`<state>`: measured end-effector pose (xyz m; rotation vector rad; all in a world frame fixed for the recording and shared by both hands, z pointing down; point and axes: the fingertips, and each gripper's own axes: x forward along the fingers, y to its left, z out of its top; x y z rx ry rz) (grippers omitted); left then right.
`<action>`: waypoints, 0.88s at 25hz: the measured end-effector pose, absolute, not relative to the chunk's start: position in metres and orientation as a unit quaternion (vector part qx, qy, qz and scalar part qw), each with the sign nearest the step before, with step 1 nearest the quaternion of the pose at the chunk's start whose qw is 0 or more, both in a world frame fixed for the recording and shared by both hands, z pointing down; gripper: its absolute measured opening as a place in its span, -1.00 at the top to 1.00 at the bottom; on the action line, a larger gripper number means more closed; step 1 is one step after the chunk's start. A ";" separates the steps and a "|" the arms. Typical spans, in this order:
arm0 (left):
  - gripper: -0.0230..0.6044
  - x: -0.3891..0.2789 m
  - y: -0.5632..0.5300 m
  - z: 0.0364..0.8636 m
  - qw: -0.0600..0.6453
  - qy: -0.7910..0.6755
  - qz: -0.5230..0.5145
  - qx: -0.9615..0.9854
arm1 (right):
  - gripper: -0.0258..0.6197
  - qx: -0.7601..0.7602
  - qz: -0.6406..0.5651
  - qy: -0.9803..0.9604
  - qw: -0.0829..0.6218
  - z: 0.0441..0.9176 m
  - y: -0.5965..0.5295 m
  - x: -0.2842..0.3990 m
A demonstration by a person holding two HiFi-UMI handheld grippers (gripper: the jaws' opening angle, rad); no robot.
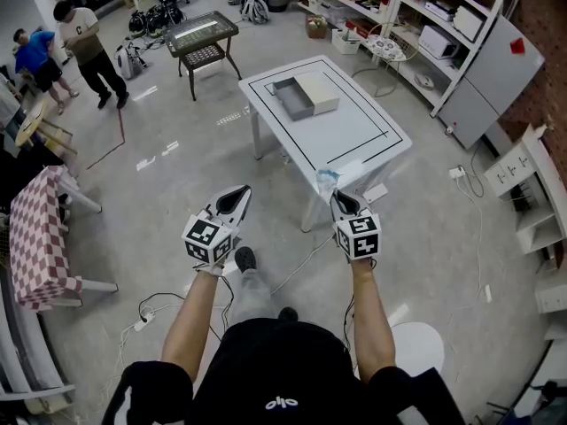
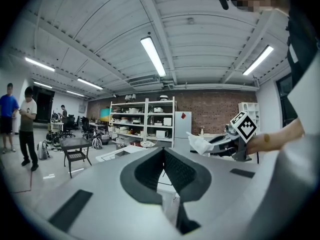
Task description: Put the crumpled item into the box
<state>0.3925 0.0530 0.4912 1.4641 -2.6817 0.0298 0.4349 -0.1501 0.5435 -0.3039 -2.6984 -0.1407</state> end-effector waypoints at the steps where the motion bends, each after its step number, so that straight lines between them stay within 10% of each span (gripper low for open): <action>1: 0.90 0.382 0.052 0.492 0.044 -0.876 0.010 0.480 | 0.79 -0.109 -0.050 -0.970 0.211 0.543 -0.150 0.425; 22: 0.90 0.150 0.067 0.486 0.058 -0.854 -0.001 0.518 | 0.79 -0.079 -0.042 -0.967 0.237 0.539 -0.124 0.207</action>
